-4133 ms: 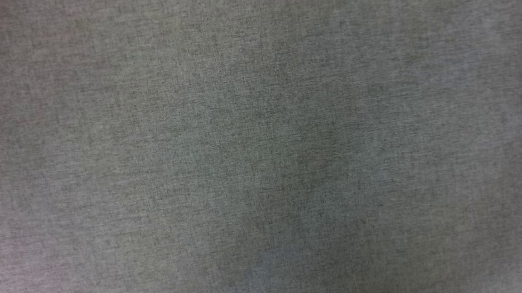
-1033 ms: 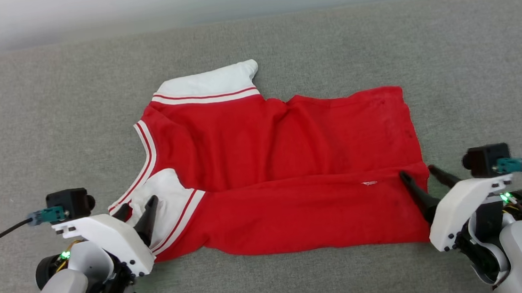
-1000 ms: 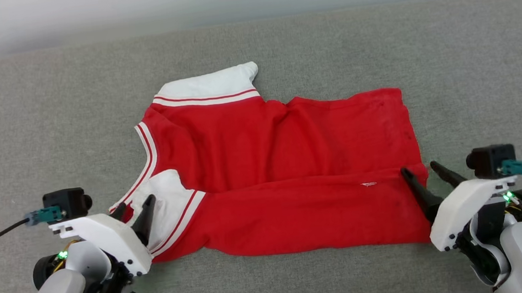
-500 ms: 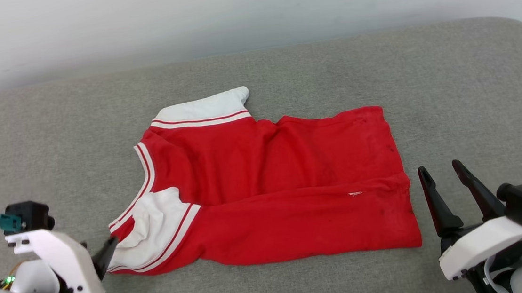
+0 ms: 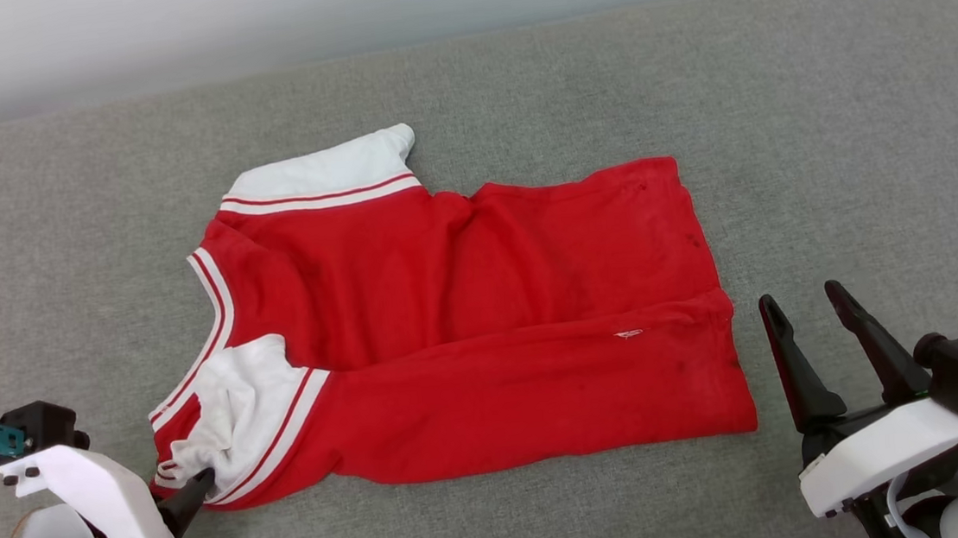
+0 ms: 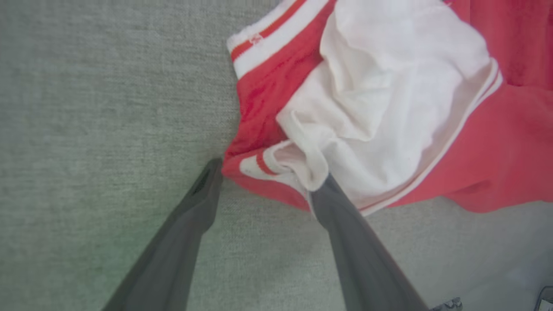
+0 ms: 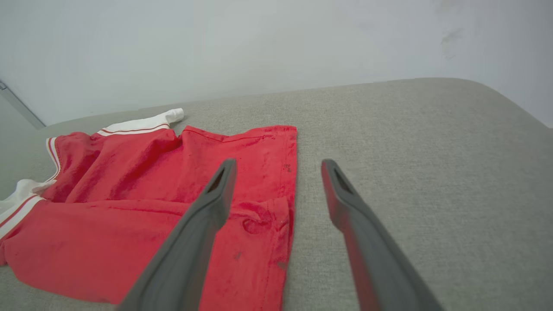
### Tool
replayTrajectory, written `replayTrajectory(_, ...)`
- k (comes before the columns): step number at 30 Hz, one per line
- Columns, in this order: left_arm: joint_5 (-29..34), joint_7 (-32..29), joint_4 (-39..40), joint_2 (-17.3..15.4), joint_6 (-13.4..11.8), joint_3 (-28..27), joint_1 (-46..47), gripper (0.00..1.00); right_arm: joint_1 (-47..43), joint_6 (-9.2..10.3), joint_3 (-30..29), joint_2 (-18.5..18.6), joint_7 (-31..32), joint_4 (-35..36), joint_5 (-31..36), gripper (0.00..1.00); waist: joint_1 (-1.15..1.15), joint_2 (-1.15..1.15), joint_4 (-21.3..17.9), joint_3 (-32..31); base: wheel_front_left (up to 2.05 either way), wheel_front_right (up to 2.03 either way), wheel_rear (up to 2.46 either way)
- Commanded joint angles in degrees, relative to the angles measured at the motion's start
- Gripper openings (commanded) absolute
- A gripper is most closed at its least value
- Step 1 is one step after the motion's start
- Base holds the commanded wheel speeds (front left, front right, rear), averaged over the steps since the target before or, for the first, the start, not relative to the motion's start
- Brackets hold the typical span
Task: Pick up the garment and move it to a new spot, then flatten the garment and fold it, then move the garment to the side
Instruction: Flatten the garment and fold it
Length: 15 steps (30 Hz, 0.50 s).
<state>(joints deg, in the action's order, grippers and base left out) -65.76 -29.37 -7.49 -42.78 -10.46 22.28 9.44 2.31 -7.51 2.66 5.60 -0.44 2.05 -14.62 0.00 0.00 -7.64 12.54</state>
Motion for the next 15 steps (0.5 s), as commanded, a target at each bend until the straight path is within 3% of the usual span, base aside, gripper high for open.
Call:
replayTrajectory(1, -0.64, 0.13, -1.50, 1.51, 0.58, 0.62, -0.22, 1.00, 0.49, 0.05, 0.01, -0.27, 0.31, 0.36, 0.16, 1.00, 0.00, 0.00, -0.50, 0.79, 0.00, 0.00, 0.00)
replayTrajectory(2, -1.04, 0.16, -2.36, 2.48, 1.18, 0.99, -0.11, 1.00, 0.51, 0.05, -0.14, -0.22, 0.50, 0.51, 0.15, 1.00, 0.00, 0.00, -0.52, 0.99, 0.00, 0.00, 0.00)
replayTrajectory(3, -1.28, 0.21, -3.11, 3.27, 1.76, 1.35, 0.02, 0.93, 0.46, 0.05, -0.28, -0.11, 0.84, 0.53, 0.05, 1.00, 0.00, 0.00, -0.48, 1.17, 0.00, 0.00, 0.00)
replayTrajectory(4, -1.87, 0.19, -4.30, 4.90, 2.72, 2.03, 0.07, 0.36, 0.22, 0.05, -0.51, 0.22, 1.61, 0.56, -0.31, 1.00, 0.00, 0.00, -0.35, 1.38, 0.00, 0.00, 0.00)
replayTrajectory(5, -1.87, 0.19, -4.30, 4.90, 2.72, 2.03, 0.07, 0.36, 0.22, 0.05, -0.51, 0.22, 1.61, 0.56, -0.31, 1.00, 0.00, 0.00, -0.35, 1.38, 0.00, 0.00, 0.00)
replayTrajectory(6, -1.79, 0.36, -4.85, 5.33, 3.12, 2.37, 0.11, 0.12, 0.17, 0.05, -0.69, 0.42, 2.03, 0.71, -0.56, 1.00, 0.00, 0.00, -0.25, 1.42, 0.00, 0.00, 0.00)
replayTrajectory(7, -1.75, 0.63, -5.32, 5.78, 3.51, 2.46, 0.40, 0.00, 0.12, 0.05, -0.85, 0.66, 2.57, 0.80, -0.83, 1.00, 0.00, 0.00, -0.09, 1.45, 0.00, 0.00, 0.00)
replayTrajectory(11, -0.43, 3.28, -6.19, 6.16, 4.46, 2.11, 1.46, 0.00, 0.62, 0.05, -1.49, 1.99, 5.55, 0.83, -3.14, 1.00, 0.00, 0.00, 0.78, 1.11, 0.00, 0.00, 0.00)
replayTrajectory(13, 0.81, 5.26, -5.88, 5.95, 4.18, 1.61, 2.18, 0.00, 1.06, 0.05, -1.93, 2.84, 8.75, 0.63, -4.95, 1.00, 0.00, 0.00, 1.21, 0.84, 0.00, 0.00, 0.00)
replayTrajectory(14, 1.77, 7.21, -5.12, 5.71, 3.42, 0.74, 2.76, 0.00, 1.21, 0.05, -2.18, 4.06, 15.28, -0.61, -7.15, 1.00, 0.00, 0.00, 1.56, 0.53, 0.00, 0.00, 0.00)
replayTrajectory(15, 1.77, 7.21, -5.12, 5.71, 3.42, 0.74, 2.76, 0.00, 1.21, 0.05, -2.18, 4.06, 15.28, -0.61, -7.15, 1.00, 0.00, 0.00, 1.56, 0.53, 0.00, 0.00, 0.00)
